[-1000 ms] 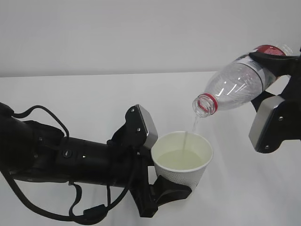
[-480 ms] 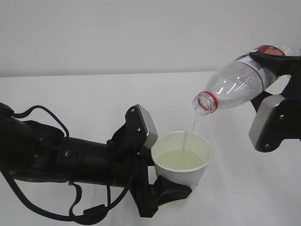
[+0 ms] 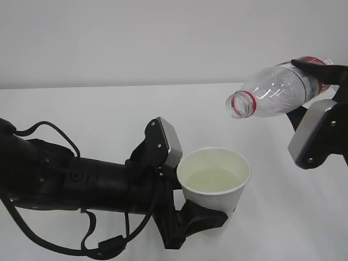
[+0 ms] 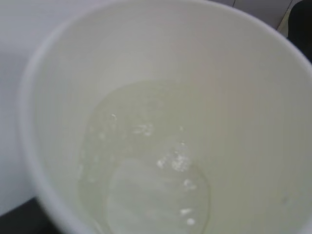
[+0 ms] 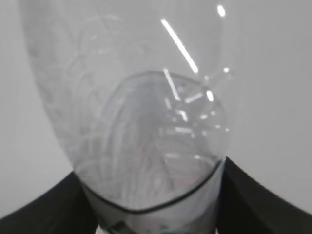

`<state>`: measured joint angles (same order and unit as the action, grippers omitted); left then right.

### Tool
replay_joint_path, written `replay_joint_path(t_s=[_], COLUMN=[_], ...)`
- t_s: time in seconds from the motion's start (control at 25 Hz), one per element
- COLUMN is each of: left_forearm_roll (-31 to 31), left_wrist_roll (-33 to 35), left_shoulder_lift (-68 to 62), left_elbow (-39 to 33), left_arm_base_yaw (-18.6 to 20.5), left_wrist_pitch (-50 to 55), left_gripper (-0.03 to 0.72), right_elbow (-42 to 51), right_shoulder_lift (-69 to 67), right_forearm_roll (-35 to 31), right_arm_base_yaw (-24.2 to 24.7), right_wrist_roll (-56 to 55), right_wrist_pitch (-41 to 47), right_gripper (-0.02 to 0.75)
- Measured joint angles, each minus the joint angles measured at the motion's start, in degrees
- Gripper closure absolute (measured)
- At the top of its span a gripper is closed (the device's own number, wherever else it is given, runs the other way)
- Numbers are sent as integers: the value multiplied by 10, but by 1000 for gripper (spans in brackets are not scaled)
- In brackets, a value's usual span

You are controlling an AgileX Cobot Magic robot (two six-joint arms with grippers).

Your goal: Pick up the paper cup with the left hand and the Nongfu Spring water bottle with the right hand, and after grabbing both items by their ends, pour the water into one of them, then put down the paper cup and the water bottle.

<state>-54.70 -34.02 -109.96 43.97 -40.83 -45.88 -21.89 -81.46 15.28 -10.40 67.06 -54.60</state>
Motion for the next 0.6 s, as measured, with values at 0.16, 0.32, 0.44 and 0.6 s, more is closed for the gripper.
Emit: replay_joint_path(t_s=[0.16, 0.32, 0.44, 0.6], left_forearm_roll=[5, 18, 26, 27], left_wrist_roll=[0, 0, 0, 0], left_shoulder_lift=[0, 0, 0, 0], left_elbow=[6, 10, 10, 10], left_arm_base_yaw=[0, 0, 0, 0], left_wrist_pitch=[0, -1, 2, 12], left_gripper=[154, 154, 154, 154], right_elbow=[0, 0, 0, 0], right_shoulder_lift=[0, 0, 0, 0], right_forearm_roll=[-1, -1, -1, -1], right_arm_base_yaw=[0, 0, 0, 0], right_wrist_roll=[-59, -142, -209, -301], right_wrist_pitch=[-1, -2, -11, -18], right_gripper=[265, 265, 265, 265])
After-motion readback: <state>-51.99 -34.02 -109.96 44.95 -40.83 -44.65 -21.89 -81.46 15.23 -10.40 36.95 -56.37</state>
